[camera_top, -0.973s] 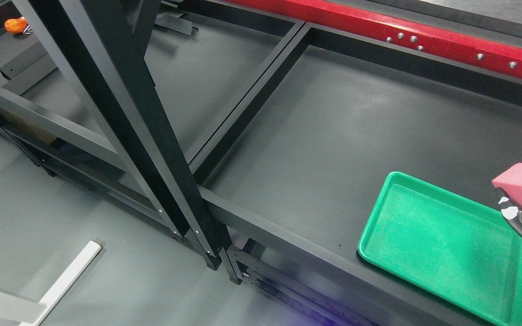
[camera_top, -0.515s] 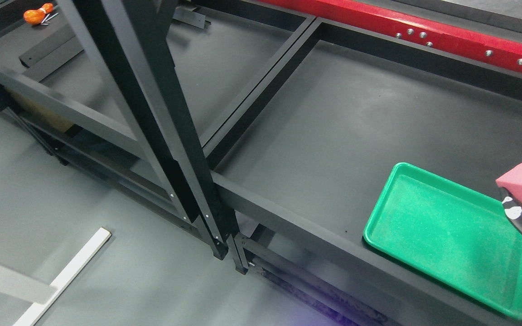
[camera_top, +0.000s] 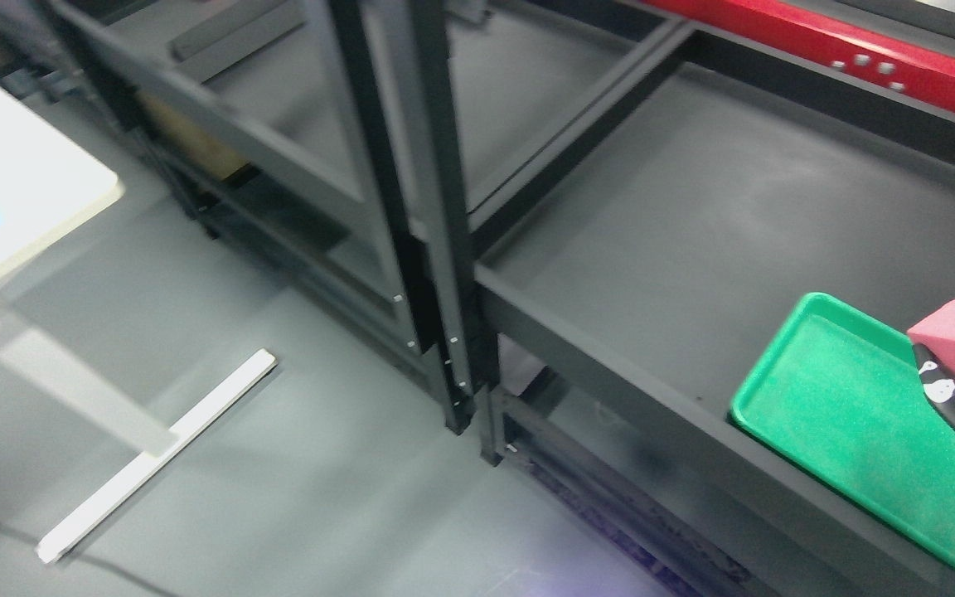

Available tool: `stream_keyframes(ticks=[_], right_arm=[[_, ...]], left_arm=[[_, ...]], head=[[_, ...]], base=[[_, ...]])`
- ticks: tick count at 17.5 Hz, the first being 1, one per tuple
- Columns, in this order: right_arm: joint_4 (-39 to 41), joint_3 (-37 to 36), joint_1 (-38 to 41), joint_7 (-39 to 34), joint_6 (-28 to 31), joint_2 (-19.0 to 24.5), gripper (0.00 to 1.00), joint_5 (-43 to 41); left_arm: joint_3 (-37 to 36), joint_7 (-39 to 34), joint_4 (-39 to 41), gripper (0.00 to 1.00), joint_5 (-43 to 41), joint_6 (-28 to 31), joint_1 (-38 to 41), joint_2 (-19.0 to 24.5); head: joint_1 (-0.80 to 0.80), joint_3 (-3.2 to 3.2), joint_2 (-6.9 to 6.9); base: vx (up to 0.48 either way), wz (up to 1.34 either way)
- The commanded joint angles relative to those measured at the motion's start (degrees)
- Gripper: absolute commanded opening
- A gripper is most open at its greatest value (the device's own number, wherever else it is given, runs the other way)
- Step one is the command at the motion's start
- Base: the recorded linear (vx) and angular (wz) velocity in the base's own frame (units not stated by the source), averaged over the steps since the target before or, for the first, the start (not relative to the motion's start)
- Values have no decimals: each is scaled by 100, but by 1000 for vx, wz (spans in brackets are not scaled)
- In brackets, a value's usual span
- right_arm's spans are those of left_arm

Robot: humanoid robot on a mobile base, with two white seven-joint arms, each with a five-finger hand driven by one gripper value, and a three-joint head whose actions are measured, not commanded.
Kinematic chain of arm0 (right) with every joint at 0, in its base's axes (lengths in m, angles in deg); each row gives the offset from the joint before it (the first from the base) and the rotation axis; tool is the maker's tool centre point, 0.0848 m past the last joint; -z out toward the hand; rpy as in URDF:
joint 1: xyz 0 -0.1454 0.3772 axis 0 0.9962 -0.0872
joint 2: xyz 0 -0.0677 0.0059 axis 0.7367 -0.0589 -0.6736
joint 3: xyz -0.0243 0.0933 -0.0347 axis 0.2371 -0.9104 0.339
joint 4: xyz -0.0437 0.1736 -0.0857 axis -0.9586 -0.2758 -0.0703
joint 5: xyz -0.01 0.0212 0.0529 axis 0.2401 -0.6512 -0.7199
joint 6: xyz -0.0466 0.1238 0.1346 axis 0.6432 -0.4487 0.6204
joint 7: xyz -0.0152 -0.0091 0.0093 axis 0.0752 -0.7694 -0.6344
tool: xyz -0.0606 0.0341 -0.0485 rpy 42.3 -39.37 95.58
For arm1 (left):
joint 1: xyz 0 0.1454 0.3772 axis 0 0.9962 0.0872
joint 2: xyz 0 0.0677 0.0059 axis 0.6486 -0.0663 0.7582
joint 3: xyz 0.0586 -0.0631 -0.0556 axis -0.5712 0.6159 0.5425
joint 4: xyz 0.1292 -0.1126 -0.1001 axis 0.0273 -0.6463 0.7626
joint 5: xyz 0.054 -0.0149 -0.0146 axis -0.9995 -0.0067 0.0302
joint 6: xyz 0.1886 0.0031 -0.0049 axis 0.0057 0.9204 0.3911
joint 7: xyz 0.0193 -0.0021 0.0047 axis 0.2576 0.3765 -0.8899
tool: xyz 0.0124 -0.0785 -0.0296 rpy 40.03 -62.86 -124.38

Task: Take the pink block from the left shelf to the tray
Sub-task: 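Carry the held pink cube while turning toward the blue tray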

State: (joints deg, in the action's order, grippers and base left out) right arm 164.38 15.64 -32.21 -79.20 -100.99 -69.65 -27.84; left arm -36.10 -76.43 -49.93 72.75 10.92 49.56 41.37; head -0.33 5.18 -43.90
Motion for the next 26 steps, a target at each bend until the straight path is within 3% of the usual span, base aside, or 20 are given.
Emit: stream_keyframes(ticks=[1, 26], right_arm=[[12, -25, 12, -2, -1, -82, 4, -1], [-23, -25, 30, -2, 8, -82, 4, -36]], left_arm=[[0, 3, 0, 100, -9, 4, 53, 100], [0, 3, 0, 100, -9, -5, 53, 100]], head=[[0, 0, 0], [0, 0, -1]], base=[[-150, 637], [-142, 615]])
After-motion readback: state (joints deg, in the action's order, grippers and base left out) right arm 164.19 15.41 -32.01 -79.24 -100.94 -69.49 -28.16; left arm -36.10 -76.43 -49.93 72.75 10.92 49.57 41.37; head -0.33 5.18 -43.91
